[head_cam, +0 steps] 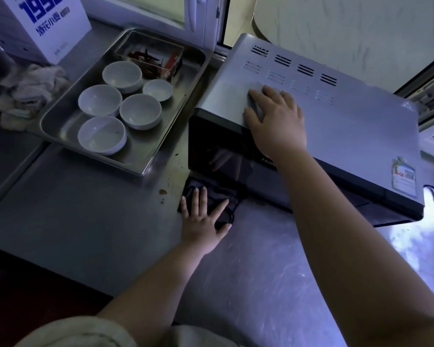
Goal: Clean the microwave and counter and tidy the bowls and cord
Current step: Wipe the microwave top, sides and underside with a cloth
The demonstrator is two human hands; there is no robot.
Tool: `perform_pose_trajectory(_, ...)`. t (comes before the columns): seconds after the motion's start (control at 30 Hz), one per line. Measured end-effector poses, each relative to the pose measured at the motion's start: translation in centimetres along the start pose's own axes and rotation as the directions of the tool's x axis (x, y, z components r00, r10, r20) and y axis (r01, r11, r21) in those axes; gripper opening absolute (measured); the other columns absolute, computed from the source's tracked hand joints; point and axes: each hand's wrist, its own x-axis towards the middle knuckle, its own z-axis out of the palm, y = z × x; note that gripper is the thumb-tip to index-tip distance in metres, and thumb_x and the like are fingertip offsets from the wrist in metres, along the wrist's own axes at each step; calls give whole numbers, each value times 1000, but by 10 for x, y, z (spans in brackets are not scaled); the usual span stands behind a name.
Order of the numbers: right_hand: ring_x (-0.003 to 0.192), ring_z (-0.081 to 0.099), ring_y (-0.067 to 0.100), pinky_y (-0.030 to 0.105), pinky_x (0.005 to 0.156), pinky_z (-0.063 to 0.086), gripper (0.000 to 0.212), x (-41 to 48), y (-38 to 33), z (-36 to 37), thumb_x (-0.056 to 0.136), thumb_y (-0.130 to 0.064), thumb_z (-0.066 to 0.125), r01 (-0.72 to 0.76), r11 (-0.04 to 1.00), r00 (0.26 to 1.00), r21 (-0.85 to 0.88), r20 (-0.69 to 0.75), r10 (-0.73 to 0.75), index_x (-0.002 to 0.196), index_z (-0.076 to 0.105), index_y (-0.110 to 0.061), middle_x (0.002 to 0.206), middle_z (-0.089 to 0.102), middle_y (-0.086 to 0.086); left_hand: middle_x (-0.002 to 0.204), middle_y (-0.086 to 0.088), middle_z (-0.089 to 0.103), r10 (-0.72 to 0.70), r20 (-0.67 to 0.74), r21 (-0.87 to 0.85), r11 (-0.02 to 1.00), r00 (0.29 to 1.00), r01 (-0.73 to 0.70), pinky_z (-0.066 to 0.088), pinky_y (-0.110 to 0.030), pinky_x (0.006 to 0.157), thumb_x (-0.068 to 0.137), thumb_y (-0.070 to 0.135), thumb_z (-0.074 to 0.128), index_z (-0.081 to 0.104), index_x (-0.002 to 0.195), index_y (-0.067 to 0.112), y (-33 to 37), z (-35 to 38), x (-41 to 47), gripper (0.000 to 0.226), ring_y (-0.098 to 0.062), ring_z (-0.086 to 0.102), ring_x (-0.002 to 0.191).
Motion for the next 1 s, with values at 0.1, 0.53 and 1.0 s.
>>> perform_pose_trajectory(0.1, 142, 23, 29, 43, 114, 19, 47, 0, -2, -2, 98, -46, 34, 11, 1000, 1000, -11, 1, -11, 142, 41, -29, 153, 34, 0, 159, -20, 12, -7, -40, -5, 1000, 999, 6, 6, -65, 113, 86, 72, 32, 28, 147, 47, -1, 14, -35, 66, -38, 3, 147)
perform_pose_trajectory(0.53, 141, 21, 34, 48, 114, 19, 46, 0, -1, -2, 98, -44, 32, 31, 999, 998, -15, 53, -30, 141, 40, -29, 153, 32, 4, 158, -20, 17, -295, -148, -70, 955, 944, 287, 8, -65, 112, 81, 71, 38, 32, 146, 45, -18, 27, -141, 70, -41, 14, 145)
perform_pose_trajectory(1.0, 128, 31, 30, 48, 107, 21, 39, 38, -41, 6, 92, -47, 42, -136, 991, 990, -17, 26, 136, 127, 46, -29, 133, 39, 7, 157, -19, 21, -115, -116, -31, 993, 987, 112, 7, -65, 112, 79, 71, 38, 35, 144, 45, -105, -16, 3, 69, -37, 14, 146)
